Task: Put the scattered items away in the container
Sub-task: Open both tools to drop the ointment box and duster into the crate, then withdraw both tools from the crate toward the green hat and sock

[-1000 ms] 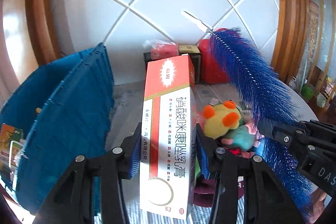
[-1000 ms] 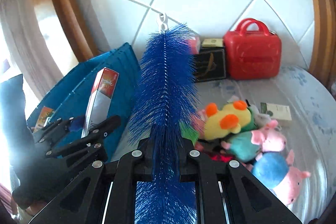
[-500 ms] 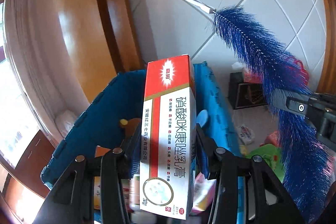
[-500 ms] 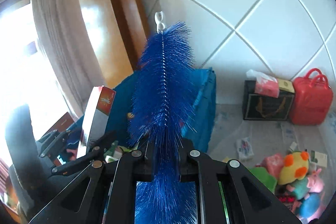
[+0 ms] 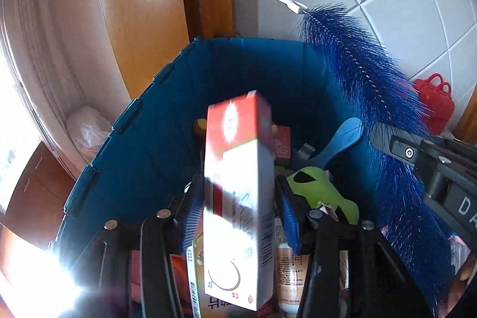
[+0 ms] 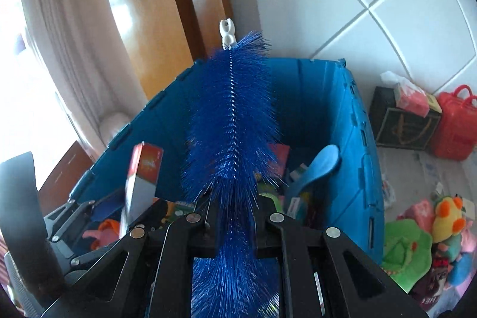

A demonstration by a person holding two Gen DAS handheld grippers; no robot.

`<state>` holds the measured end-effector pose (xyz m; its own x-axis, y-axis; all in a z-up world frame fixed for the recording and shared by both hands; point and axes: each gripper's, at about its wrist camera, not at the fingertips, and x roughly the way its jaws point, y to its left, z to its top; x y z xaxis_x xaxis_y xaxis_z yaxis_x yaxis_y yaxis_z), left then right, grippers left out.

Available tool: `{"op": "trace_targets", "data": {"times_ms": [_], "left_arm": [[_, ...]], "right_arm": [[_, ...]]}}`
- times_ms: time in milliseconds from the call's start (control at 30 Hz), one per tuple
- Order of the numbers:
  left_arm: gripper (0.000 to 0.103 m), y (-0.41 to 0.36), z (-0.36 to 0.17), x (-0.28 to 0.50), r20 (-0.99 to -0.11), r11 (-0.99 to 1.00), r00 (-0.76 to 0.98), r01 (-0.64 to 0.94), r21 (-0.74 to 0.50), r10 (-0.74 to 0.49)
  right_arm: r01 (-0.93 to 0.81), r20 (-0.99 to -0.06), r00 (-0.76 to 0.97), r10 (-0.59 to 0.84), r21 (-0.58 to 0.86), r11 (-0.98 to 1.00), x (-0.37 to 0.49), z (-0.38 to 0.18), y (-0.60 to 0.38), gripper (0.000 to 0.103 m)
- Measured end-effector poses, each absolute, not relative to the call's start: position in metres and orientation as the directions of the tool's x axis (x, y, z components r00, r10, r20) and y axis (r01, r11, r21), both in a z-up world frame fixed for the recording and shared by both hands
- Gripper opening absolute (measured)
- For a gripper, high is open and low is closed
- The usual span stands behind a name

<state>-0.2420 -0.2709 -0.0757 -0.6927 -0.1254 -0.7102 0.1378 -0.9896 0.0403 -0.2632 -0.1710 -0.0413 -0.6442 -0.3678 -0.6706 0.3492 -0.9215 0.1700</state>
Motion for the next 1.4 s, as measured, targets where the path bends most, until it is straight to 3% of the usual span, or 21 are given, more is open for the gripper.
{"op": "trace_targets", "data": {"times_ms": [67, 100, 300, 500, 567, 633, 667, 800, 967, 1400], "left_arm": [[0.076, -0.275, -0.077, -0.247, -0.708, -0.988, -0.694, 0.147, 0.043, -0.134], [0.078, -0.275, -0.076, -0.248, -0.71, -0.988, -0.692, 0.147, 0.038, -0.13], [0.078, -0.273, -0.075, -0.253, -0.71, -0.991, -0.695, 0.128, 0.029, -0.11], [0.079, -0.274, -0.069, -0.25, -0.705, -0.992, -0.702, 0.123, 0.025, -0.104], [0.081, -0.274, -0.068, -0.246, -0.7, -0.992, -0.707, 0.122, 0.02, -0.101], [0.082, -0.274, -0.066, -0.242, -0.691, -0.992, -0.716, 0.127, 0.016, -0.102], [0.082, -0.274, -0.065, -0.239, -0.685, -0.991, -0.721, 0.13, 0.014, -0.104], [0.084, -0.275, -0.06, -0.227, -0.66, -0.991, -0.745, 0.133, -0.002, -0.098], [0.097, -0.27, -0.052, -0.207, -0.615, -0.989, -0.781, 0.149, -0.008, -0.112], [0.098, -0.235, -0.042, -0.165, -0.579, -0.996, -0.815, 0.073, -0.054, -0.028]], "right_arm": [[0.339, -0.676, -0.65, -0.347, 0.151, -0.928, -0.268, -0.048, -0.17, 0.014], [0.334, -0.679, -0.652, -0.338, 0.143, -0.932, -0.269, -0.05, -0.169, 0.014], [0.309, -0.695, -0.657, -0.293, 0.107, -0.945, -0.275, -0.055, -0.167, 0.017], [0.29, -0.702, -0.659, -0.27, 0.094, -0.952, -0.27, -0.054, -0.165, 0.029], [0.282, -0.693, -0.674, -0.257, 0.08, -0.956, -0.268, -0.052, -0.162, 0.039], [0.284, -0.675, -0.693, -0.254, 0.068, -0.956, -0.261, -0.046, -0.159, 0.064], [0.288, -0.664, -0.703, -0.254, 0.06, -0.956, -0.256, -0.043, -0.157, 0.068], [0.286, -0.611, -0.752, -0.248, 0.036, -0.958, -0.235, -0.029, -0.145, 0.103], [0.264, -0.571, -0.787, -0.234, 0.032, -0.964, -0.208, -0.021, -0.123, 0.103], [0.199, -0.52, -0.833, -0.189, 0.037, -0.979, -0.151, -0.032, -0.058, 0.103]]}}
